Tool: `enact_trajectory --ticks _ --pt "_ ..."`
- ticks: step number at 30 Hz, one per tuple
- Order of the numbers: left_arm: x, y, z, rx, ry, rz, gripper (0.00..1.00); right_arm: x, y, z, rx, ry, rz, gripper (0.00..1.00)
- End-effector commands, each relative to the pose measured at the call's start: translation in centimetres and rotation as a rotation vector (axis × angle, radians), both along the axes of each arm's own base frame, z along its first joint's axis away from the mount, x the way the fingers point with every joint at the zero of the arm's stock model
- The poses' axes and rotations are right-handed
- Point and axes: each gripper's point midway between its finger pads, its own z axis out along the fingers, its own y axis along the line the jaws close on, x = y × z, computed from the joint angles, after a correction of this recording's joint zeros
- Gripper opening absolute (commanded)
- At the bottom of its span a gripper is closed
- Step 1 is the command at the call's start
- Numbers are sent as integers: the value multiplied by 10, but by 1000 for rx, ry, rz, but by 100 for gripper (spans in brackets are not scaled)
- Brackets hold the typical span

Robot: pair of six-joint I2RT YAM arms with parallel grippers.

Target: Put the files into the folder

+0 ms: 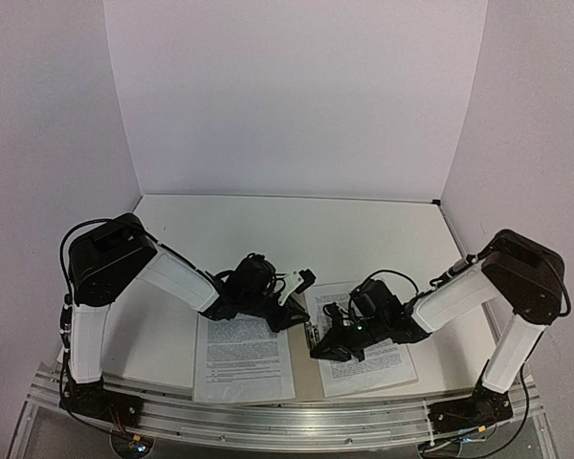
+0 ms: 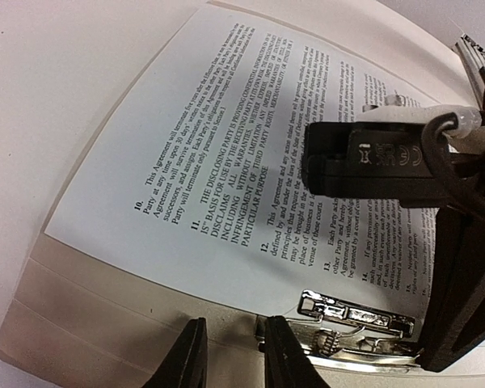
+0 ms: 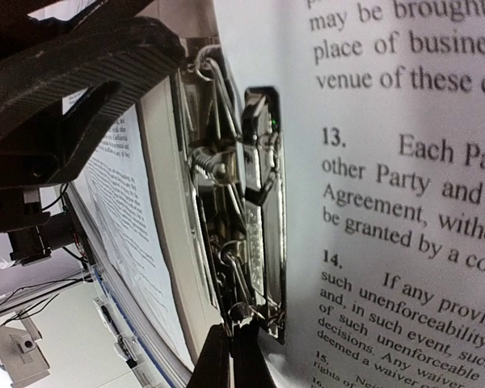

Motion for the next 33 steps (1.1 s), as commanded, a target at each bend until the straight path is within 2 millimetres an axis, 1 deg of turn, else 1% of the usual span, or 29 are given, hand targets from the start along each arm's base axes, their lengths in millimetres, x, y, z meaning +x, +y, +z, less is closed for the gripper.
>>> enact_trajectory --ticks 1,6,11,13,17,24,33 --pt "-4 20 -27 94 35 21 25 -85 -141 -102 -633 336 -105 0" --pt "-4 21 -27 96 35 20 25 -74 -126 -102 -606 310 -73 0" --pt "-5 21 -27 97 36 20 24 -69 -116 -97 -568 280 -29 0" --pt "-4 21 -27 98 37 21 24 -64 -110 -90 -538 249 -20 0" --pt "-5 20 -27 96 36 21 24 -53 -94 -74 -476 211 -11 9" --pt "-4 21 -26 96 35 20 24 -31 -67 -53 -404 153 -9 10" --pt "-4 19 -22 92 30 17 23 -8 -41 -19 -346 86 -9 19"
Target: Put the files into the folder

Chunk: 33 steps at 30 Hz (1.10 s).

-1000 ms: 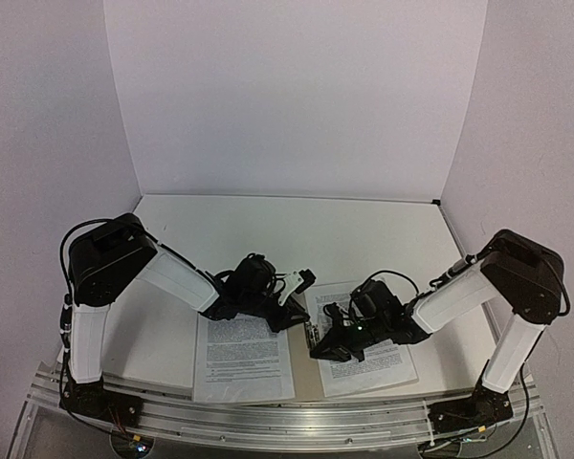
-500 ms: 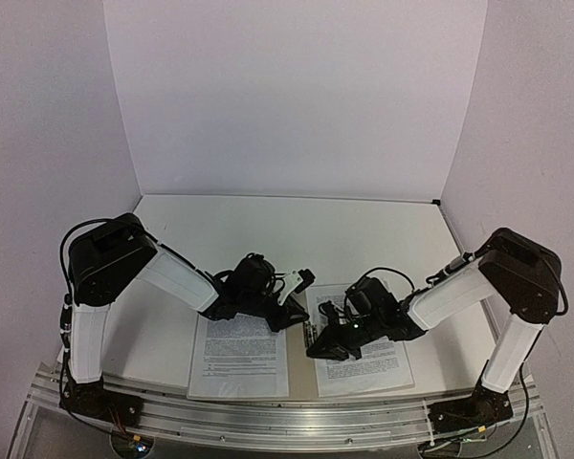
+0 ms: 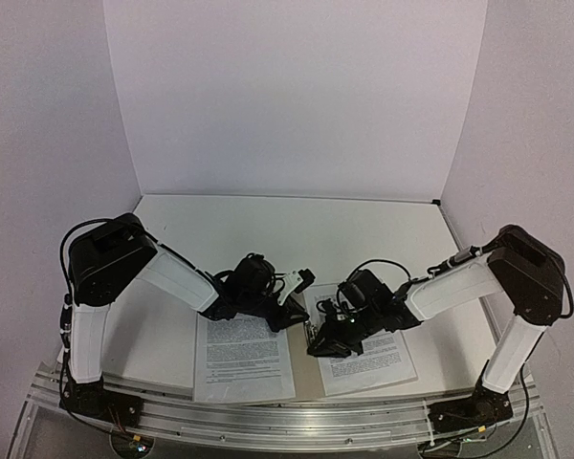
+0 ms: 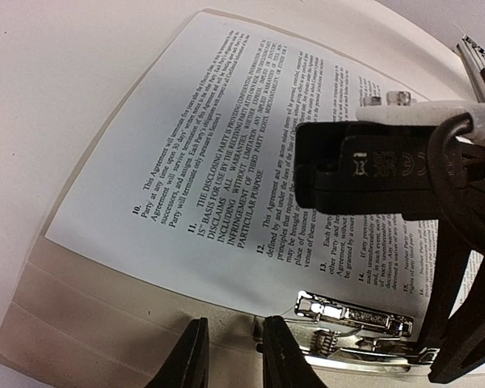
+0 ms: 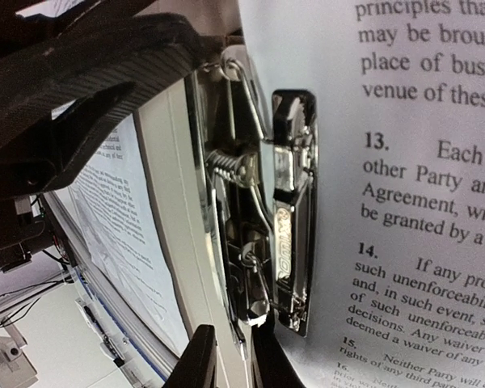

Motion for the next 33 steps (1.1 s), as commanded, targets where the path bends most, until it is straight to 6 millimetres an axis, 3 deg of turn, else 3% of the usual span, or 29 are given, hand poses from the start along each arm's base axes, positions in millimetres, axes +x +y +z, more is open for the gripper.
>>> enact_trajectory --ticks 1,15,20,24,28,31,33 --pt "-5 18 -22 93 32 14 23 -15 -49 -32 -273 72 -40 20" --pt "-5 14 -15 71 27 -3 24 7 -26 23 -198 -5 -55 30" --pt "-9 0 7 8 16 -67 27 29 -10 58 -127 -93 -54 32" --pt "-10 -20 50 -63 5 -143 33 53 -48 67 -201 -117 -163 34" --pt "5 -35 101 -105 -62 -158 40 79 -112 72 -339 -140 -296 50" --pt "21 -34 138 -109 -96 -128 55 92 -151 72 -439 -167 -340 64" --pt "35 -19 147 -42 -48 -63 67 98 -168 72 -487 -175 -358 68"
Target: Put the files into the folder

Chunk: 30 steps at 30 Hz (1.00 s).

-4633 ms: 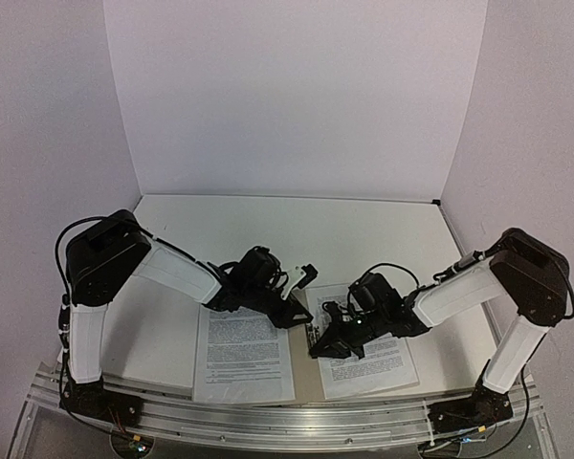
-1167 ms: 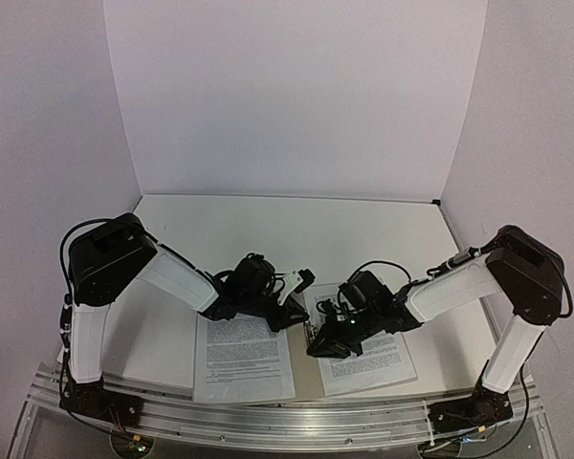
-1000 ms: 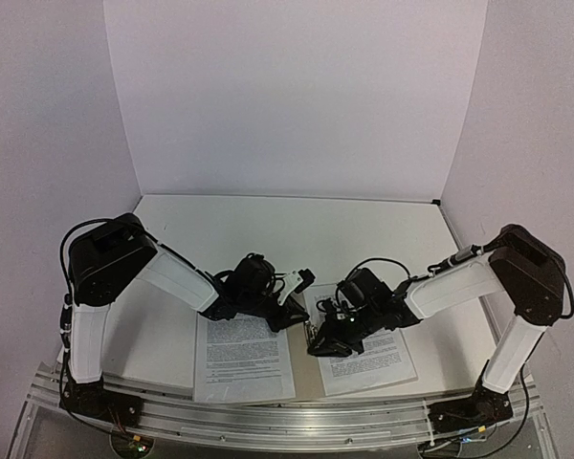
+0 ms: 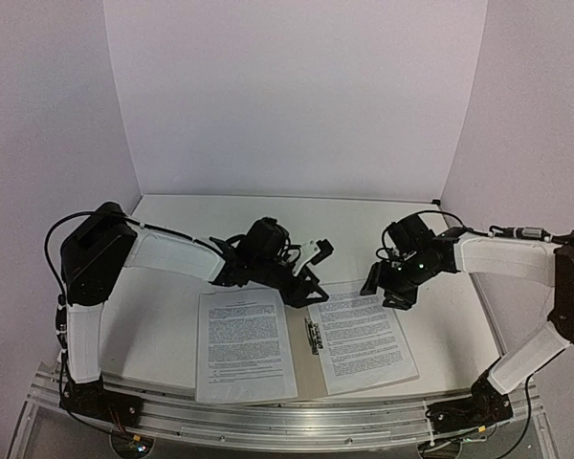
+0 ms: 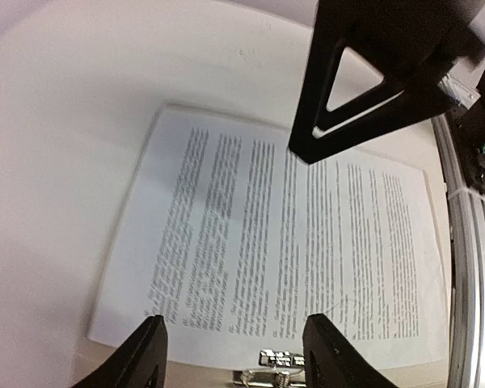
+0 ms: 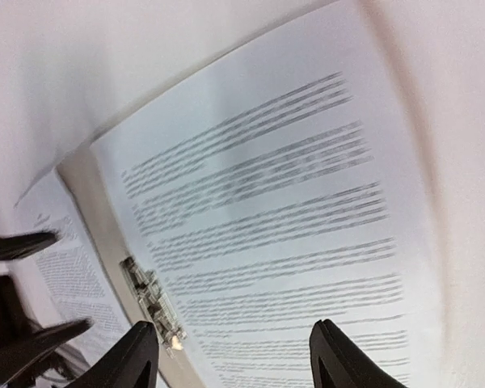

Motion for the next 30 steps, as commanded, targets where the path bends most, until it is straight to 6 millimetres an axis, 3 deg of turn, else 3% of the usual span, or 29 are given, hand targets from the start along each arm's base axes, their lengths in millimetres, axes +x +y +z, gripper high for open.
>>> enact_trajectory --ticks 1,3,5,7,9,12,14,17,20,23,30 --pt "38 23 85 14 -8 110 74 8 -46 5 -186 -14 -21 68" --pt "54 56 82 106 142 230 83 16 -41 12 -184 -26 4 69" --pt "73 110 64 202 333 390 87 26 -25 23 -155 -40 32 68" --pt "71 168 39 298 530 534 89 28 -2 27 -150 -48 72 63" --pt "71 219 31 273 638 651 93 20 24 30 -200 -62 116 62" --pt "55 267 14 289 719 759 97 1 66 21 -269 -51 179 61" --pt "40 283 1 271 808 799 98 -9 88 10 -317 -46 210 61" --pt "20 289 -13 235 899 825 98 -19 115 -3 -371 -43 263 58" --pt "10 293 -21 231 914 835 97 -31 128 -19 -453 -14 314 57" --pt "9 297 -27 228 907 849 97 -41 129 -35 -520 16 344 56" --pt "9 297 -30 215 906 850 95 -43 121 -59 -592 49 363 45"
